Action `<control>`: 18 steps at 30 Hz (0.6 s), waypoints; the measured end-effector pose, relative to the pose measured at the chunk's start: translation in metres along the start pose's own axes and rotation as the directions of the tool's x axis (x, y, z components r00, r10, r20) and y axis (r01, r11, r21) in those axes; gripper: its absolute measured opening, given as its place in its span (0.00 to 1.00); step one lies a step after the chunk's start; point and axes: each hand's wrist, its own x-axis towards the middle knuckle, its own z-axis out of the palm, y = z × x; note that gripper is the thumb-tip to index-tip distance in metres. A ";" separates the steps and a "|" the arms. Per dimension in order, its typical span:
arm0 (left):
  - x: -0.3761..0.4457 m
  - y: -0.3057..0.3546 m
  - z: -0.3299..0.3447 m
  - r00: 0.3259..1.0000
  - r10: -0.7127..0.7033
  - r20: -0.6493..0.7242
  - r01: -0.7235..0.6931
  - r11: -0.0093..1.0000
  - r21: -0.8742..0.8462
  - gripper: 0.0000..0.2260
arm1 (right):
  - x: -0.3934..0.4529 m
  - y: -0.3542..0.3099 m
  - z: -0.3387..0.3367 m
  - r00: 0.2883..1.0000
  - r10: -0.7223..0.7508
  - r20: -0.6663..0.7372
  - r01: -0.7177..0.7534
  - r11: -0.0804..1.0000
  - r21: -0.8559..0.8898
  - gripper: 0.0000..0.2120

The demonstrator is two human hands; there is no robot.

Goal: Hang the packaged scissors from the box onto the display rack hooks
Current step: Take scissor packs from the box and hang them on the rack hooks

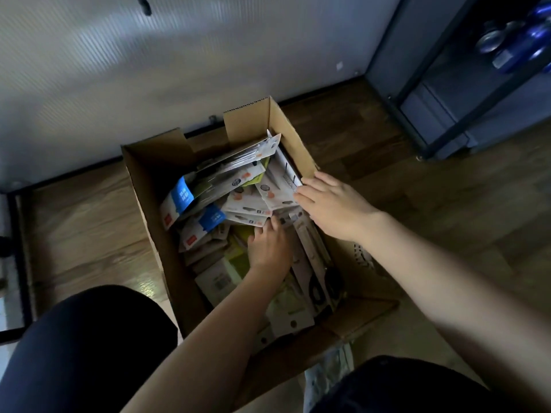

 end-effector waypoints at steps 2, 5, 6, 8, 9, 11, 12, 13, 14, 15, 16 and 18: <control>0.005 0.002 0.003 1.000 0.013 -0.004 -0.013 1.000 -0.028 0.31 | -0.002 -0.003 0.003 1.000 0.003 0.023 -0.003 1.000 -0.009 0.24; 0.005 0.004 0.003 0.999 -0.003 -0.032 0.001 0.997 -0.080 0.30 | -0.005 -0.006 0.009 0.999 -0.003 0.049 0.006 0.999 -0.054 0.24; 0.003 0.005 0.003 0.999 -0.010 -0.054 0.004 0.994 -0.105 0.28 | -0.006 -0.007 0.010 0.999 -0.006 0.054 0.010 0.997 -0.078 0.23; -0.002 0.006 0.001 0.995 -0.001 -0.103 -0.016 0.986 -0.164 0.24 | -0.005 -0.010 0.012 0.998 -0.004 0.065 0.012 0.992 -0.129 0.20; -0.005 0.006 0.001 0.992 0.008 -0.127 -0.033 0.980 -0.195 0.23 | -0.004 -0.013 0.011 0.997 0.001 0.075 0.010 0.989 -0.147 0.19; -0.008 0.004 -0.001 0.987 0.003 -0.158 -0.048 0.959 -0.278 0.20 | -0.001 -0.018 0.014 0.995 0.011 0.095 0.005 0.986 -0.167 0.17; -0.010 0.003 -0.002 0.986 0.000 -0.164 -0.052 0.947 -0.318 0.18 | 0.002 -0.020 0.017 0.996 0.008 0.087 0.007 0.986 -0.166 0.17; -0.011 0.001 -0.002 0.986 0.003 -0.169 -0.062 0.938 -0.342 0.18 | 0.005 -0.022 0.020 0.998 0.000 0.060 0.009 0.987 -0.158 0.17; -0.012 -0.001 -0.002 0.985 0.011 -0.173 -0.072 0.934 -0.349 0.20 | 0.008 -0.024 0.023 1.000 -0.003 0.031 0.007 0.991 -0.131 0.17; -0.013 -0.004 -0.001 0.985 0.019 -0.173 -0.078 0.936 -0.344 0.22 | 0.011 -0.025 0.024 0.999 0.011 0.036 -0.008 0.996 -0.089 0.18; -0.013 -0.006 -0.001 0.985 0.022 -0.170 -0.079 0.938 -0.337 0.23 | 0.014 -0.026 0.023 0.998 0.031 0.057 -0.028 0.999 -0.047 0.18; -0.012 -0.012 -0.001 0.987 0.005 -0.158 -0.058 0.941 -0.332 0.20 | 0.021 -0.028 0.020 0.994 0.059 0.090 -0.059 0.998 -0.001 0.19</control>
